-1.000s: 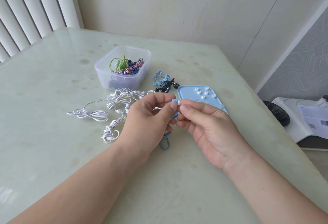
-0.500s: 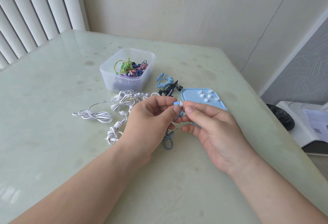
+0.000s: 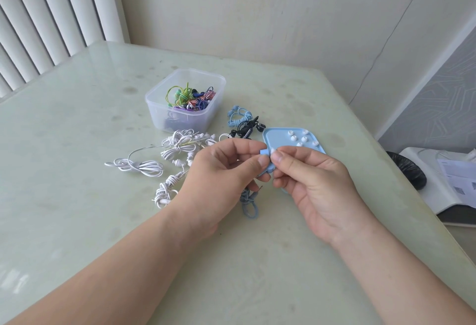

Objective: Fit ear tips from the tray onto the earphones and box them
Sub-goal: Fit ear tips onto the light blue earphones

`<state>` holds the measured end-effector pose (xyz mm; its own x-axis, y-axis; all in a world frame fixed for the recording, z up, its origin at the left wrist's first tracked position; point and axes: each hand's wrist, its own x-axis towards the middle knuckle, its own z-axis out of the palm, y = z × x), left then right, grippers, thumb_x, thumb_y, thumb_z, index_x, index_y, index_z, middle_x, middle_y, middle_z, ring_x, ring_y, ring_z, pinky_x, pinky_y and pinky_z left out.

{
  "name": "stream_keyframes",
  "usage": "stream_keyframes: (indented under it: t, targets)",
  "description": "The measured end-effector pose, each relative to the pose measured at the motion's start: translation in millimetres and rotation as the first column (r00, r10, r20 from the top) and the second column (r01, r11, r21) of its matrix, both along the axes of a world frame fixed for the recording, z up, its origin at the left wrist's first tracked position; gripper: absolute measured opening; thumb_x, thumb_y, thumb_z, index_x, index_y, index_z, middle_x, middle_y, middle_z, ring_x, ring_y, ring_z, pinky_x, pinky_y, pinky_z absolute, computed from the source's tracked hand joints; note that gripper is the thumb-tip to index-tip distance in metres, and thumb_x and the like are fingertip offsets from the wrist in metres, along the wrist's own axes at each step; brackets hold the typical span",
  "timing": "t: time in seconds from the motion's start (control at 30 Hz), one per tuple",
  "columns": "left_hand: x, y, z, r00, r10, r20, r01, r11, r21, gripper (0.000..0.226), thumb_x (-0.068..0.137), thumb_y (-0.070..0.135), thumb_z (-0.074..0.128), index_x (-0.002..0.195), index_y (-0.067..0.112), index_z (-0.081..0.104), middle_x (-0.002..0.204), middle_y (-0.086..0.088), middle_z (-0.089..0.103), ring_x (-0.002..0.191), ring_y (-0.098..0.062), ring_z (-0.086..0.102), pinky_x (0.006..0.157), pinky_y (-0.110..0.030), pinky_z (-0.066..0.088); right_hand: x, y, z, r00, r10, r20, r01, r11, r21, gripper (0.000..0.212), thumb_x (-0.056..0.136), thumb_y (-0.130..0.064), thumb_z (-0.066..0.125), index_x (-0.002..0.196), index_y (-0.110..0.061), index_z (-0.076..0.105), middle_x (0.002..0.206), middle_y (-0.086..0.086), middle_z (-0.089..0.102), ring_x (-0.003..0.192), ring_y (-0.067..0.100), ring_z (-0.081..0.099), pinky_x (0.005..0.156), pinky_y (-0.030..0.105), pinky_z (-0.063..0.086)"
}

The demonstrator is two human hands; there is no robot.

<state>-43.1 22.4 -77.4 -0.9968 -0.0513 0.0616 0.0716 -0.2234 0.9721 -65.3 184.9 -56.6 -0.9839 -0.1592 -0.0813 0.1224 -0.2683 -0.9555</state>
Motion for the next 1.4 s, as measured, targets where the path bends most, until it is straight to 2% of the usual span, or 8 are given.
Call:
stream_keyframes:
  t: [0.3, 0.4, 0.5, 0.6, 0.73, 0.97, 1.27, 1.4]
  targets:
    - [0.4, 0.0, -2.0, 1.0, -0.021, 0.003, 0.021, 1.0, -0.01, 0.012, 0.094, 0.006, 0.072, 0.105, 0.004, 0.074, 0.091, -0.014, 0.076, 0.075, -0.02, 0.069, 0.064, -0.028, 0.053, -4.0, 7.1, 1.0, 0.992, 0.053, -0.11, -0.036, 0.989, 0.147, 0.006, 0.075, -0.012, 0.08, 0.081, -0.012, 0.08, 0.08, 0.013, 0.074, 0.07, 0.022, 0.063, 0.07, 0.034, 0.052]
    - [0.6, 0.2, -2.1, 1.0, -0.027, 0.009, 0.027, 1.0, -0.005, 0.012, 0.094, 0.004, 0.071, 0.106, 0.001, 0.073, 0.093, -0.02, 0.076, 0.074, -0.02, 0.069, 0.064, -0.028, 0.053, -5.4, 9.1, 0.7, 0.971, 0.04, -0.236, 0.022, 0.967, 0.254, 0.006, 0.082, -0.004, 0.078, 0.083, -0.01, 0.078, 0.083, 0.015, 0.077, 0.071, 0.023, 0.067, 0.072, 0.033, 0.057]
    - [1.5, 0.8, -1.0, 0.999, -0.029, 0.016, 0.029, 0.999, 0.014, 0.012, 0.095, 0.003, 0.07, 0.106, 0.001, 0.073, 0.095, -0.023, 0.075, 0.074, -0.019, 0.069, 0.063, -0.029, 0.053, -3.6, 9.7, 1.5, 0.951, 0.039, -0.307, 0.043, 0.966, 0.256, 0.01, 0.085, 0.001, 0.075, 0.083, -0.008, 0.075, 0.085, 0.014, 0.078, 0.07, 0.023, 0.07, 0.073, 0.031, 0.059]
    - [1.5, 0.7, -0.8, 0.999, -0.033, 0.017, 0.032, 0.999, 0.026, 0.012, 0.095, 0.004, 0.07, 0.106, 0.002, 0.073, 0.095, -0.02, 0.076, 0.074, -0.019, 0.069, 0.063, -0.028, 0.053, -3.8, 8.3, 1.0, 0.959, 0.041, -0.28, 0.027, 0.972, 0.234, 0.006, 0.081, -0.004, 0.079, 0.083, -0.009, 0.077, 0.087, 0.019, 0.077, 0.075, 0.032, 0.07, 0.082, 0.045, 0.059]
    - [1.3, 0.1, -2.3, 0.999, -0.036, 0.017, 0.035, 0.998, 0.056, 0.011, 0.095, 0.004, 0.07, 0.105, 0.004, 0.074, 0.096, -0.021, 0.077, 0.078, -0.022, 0.071, 0.062, -0.026, 0.053, -6.4, 7.0, -3.2, 0.978, 0.05, -0.205, -0.015, 0.985, 0.17, 0.02, 0.075, -0.012, 0.085, 0.09, -0.002, 0.075, 0.09, 0.027, 0.075, 0.081, 0.042, 0.07, 0.089, 0.057, 0.056]
    - [0.5, -0.4, 1.1, 0.998, -0.065, 0.017, 0.064, 0.997, 0.045, 0.011, 0.096, 0.006, 0.068, 0.105, 0.005, 0.074, 0.091, -0.014, 0.077, 0.075, -0.017, 0.07, 0.063, -0.025, 0.052, -7.0, 4.2, -5.5, 0.959, 0.083, -0.273, -0.039, 0.986, 0.163, 0.004, 0.09, 0.002, 0.067, 0.092, 0.002, 0.064, 0.083, 0.016, 0.074, 0.069, 0.029, 0.072, 0.072, 0.034, 0.059]
    - [-0.2, 1.8, -0.1, 0.999, -0.02, 0.037, 0.018, 0.999, 0.052, 0.01, 0.097, 0.006, 0.068, 0.106, 0.004, 0.072, 0.088, -0.012, 0.077, 0.073, -0.019, 0.069, 0.063, -0.026, 0.053, -4.4, -1.3, -10.7, 0.965, 0.048, -0.259, -0.016, 0.992, 0.125, 0.004, 0.09, 0.0, 0.066, 0.088, -0.002, 0.066, 0.084, 0.018, 0.073, 0.069, 0.026, 0.071, 0.071, 0.033, 0.058]
    - [0.7, 2.3, 1.2, 0.999, -0.024, 0.042, 0.022, 0.998, 0.061, 0.01, 0.097, 0.006, 0.068, 0.106, 0.003, 0.072, 0.09, -0.015, 0.077, 0.075, -0.022, 0.068, 0.065, -0.028, 0.053, -2.7, -2.3, -11.2, 0.961, 0.043, -0.275, -0.001, 0.988, 0.154, 0.006, 0.094, -0.002, 0.065, 0.089, -0.002, 0.066, 0.081, 0.011, 0.073, 0.066, 0.022, 0.069, 0.071, 0.031, 0.058]
